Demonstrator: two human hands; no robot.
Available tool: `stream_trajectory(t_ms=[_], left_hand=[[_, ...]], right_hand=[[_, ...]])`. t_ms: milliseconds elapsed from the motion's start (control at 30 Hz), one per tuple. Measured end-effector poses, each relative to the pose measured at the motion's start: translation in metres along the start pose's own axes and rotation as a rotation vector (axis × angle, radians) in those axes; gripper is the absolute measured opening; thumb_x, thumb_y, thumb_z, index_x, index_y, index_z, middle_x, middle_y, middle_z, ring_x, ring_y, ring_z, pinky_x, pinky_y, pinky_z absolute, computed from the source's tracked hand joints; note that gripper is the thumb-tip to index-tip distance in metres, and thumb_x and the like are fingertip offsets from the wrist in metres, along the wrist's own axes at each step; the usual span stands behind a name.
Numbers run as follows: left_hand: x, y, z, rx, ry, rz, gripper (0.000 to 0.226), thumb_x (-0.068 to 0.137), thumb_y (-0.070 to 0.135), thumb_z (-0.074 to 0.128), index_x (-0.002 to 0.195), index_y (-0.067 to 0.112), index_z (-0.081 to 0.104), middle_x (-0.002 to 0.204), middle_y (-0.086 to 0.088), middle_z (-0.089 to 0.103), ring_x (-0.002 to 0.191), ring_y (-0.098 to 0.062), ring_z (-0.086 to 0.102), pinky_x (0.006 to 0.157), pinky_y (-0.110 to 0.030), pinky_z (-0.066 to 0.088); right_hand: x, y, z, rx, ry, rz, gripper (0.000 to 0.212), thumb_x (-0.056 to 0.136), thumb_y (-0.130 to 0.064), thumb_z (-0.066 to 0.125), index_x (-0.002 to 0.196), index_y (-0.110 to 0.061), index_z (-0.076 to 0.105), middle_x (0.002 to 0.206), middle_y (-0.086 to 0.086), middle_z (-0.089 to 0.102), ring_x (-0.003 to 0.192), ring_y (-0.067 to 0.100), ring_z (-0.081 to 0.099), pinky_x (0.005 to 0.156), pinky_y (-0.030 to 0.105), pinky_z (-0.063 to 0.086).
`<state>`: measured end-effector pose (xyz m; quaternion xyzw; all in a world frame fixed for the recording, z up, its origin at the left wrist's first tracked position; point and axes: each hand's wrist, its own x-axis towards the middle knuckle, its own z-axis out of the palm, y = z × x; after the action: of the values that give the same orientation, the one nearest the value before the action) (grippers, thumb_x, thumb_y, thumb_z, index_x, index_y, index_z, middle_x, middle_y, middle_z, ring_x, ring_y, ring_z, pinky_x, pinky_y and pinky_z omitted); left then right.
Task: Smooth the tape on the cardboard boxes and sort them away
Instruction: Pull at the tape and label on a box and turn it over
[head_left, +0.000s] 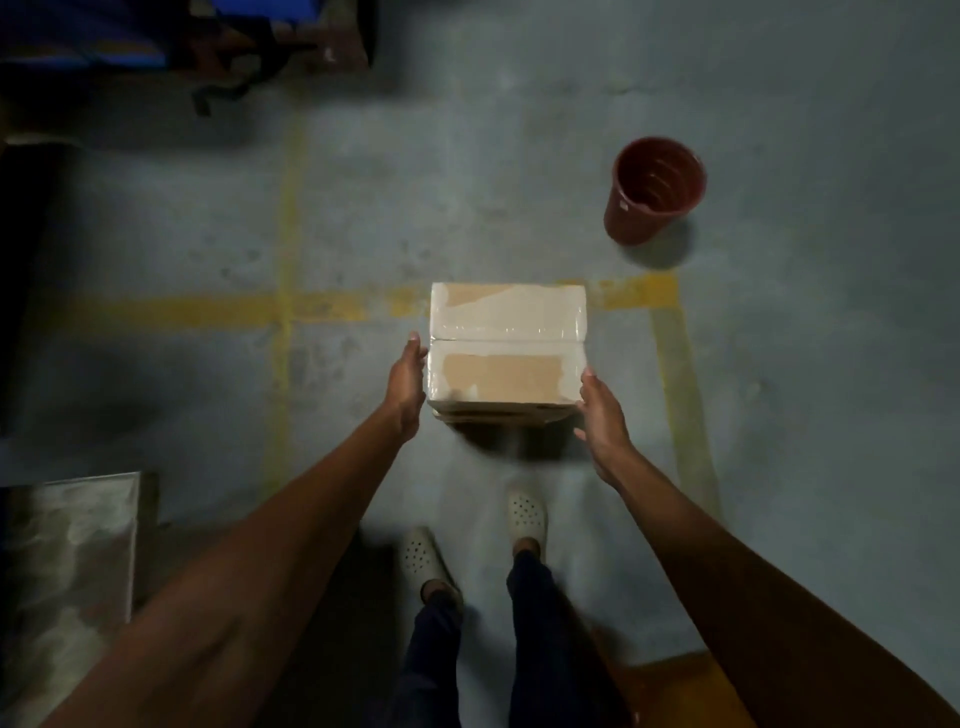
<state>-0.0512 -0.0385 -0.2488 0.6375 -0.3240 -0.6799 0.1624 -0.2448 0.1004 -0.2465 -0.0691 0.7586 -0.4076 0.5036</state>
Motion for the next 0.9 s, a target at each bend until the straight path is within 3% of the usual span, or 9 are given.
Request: stream_trajectory(t_ms=[67,133,233,300,467,600,700,800,900], left_hand=[[0.026,-0.011,0.017,0.002,0.062,-0.039,0.048,0.109,0.04,0.026,0.143,0.011,0.046,0.119,0.004,0.046,0.105,-0.007,0.05,0.088,-0.023,0.037],[0.049,-0.021,0.02,0.057,0.145,-0.034,0.05,0.108,0.044,0.027,0.13,0.011,0.057,0.119,0.003,0.057,0.094,-0.011,0.06,0.086,-0.027,0.045],[0.107,-0.06,0.02,0.219,0.288,-0.053,0.074,0.096,0.061,0.029,0.135,0.002,0.053,0.141,-0.02,0.054,0.126,-0.035,0.053,0.11,-0.047,0.04],[0.126,-0.071,0.023,0.241,0.329,-0.099,0.071,0.101,0.055,0.035,0.146,0.001,0.041,0.151,-0.02,0.042,0.136,-0.037,0.043,0.115,-0.046,0.033],[0.135,-0.065,0.022,0.146,0.307,-0.183,0.06,0.101,0.05,0.04,0.127,0.0,0.061,0.13,-0.018,0.062,0.118,-0.036,0.058,0.101,-0.042,0.045],[0.101,-0.041,0.018,0.151,0.341,-0.072,0.036,0.1,0.034,0.05,0.113,0.005,0.067,0.117,-0.014,0.066,0.106,-0.031,0.06,0.086,-0.037,0.045],[0.066,-0.022,0.019,0.163,0.333,0.069,0.033,0.1,0.033,0.049,0.11,0.008,0.067,0.114,-0.015,0.067,0.101,-0.03,0.06,0.087,-0.04,0.047],[0.027,-0.01,0.015,0.115,0.334,0.178,0.039,0.102,0.033,0.05,0.129,0.007,0.061,0.133,-0.013,0.061,0.121,-0.028,0.056,0.099,-0.037,0.043],[-0.017,-0.006,0.006,0.033,0.419,0.192,0.063,0.101,0.039,0.053,0.154,0.012,0.034,0.156,-0.009,0.04,0.141,-0.024,0.04,0.117,-0.042,0.033]], right_hand=[[0.036,0.009,-0.008,-0.028,0.021,0.034,0.04,0.108,-0.046,0.033,0.136,-0.024,0.051,0.123,-0.002,0.058,0.115,0.019,0.054,0.095,0.037,0.039],[0.063,0.018,-0.016,-0.077,0.043,0.046,0.044,0.109,-0.044,0.029,0.141,-0.02,0.048,0.125,-0.002,0.053,0.116,0.019,0.051,0.098,0.039,0.04],[0.11,0.036,-0.023,-0.13,0.064,0.15,0.055,0.109,-0.046,0.027,0.151,-0.012,0.036,0.143,0.01,0.047,0.121,0.022,0.046,0.103,0.042,0.038],[0.132,0.045,-0.021,-0.114,0.045,0.247,0.06,0.107,-0.051,0.027,0.153,-0.012,0.033,0.153,0.012,0.042,0.135,0.029,0.043,0.11,0.045,0.034],[0.149,0.041,-0.01,0.009,-0.067,0.376,0.055,0.104,-0.047,0.044,0.148,-0.015,0.045,0.14,-0.001,0.053,0.134,0.027,0.046,0.116,0.044,0.03],[0.132,0.004,-0.016,-0.024,-0.048,0.249,0.042,0.097,-0.032,0.06,0.132,-0.009,0.06,0.125,0.003,0.065,0.109,0.022,0.059,0.092,0.033,0.044],[0.11,-0.035,-0.017,-0.159,0.015,0.092,0.041,0.091,-0.039,0.062,0.123,-0.014,0.061,0.116,0.004,0.069,0.098,0.022,0.065,0.075,0.034,0.05],[0.08,-0.068,-0.014,-0.283,0.073,-0.063,0.051,0.085,-0.043,0.062,0.129,-0.018,0.055,0.114,0.002,0.066,0.094,0.019,0.067,0.072,0.031,0.052],[0.049,-0.093,-0.01,-0.334,0.065,-0.165,0.044,0.092,-0.035,0.062,0.132,-0.019,0.051,0.107,-0.008,0.059,0.085,0.008,0.058,0.064,0.01,0.042]])
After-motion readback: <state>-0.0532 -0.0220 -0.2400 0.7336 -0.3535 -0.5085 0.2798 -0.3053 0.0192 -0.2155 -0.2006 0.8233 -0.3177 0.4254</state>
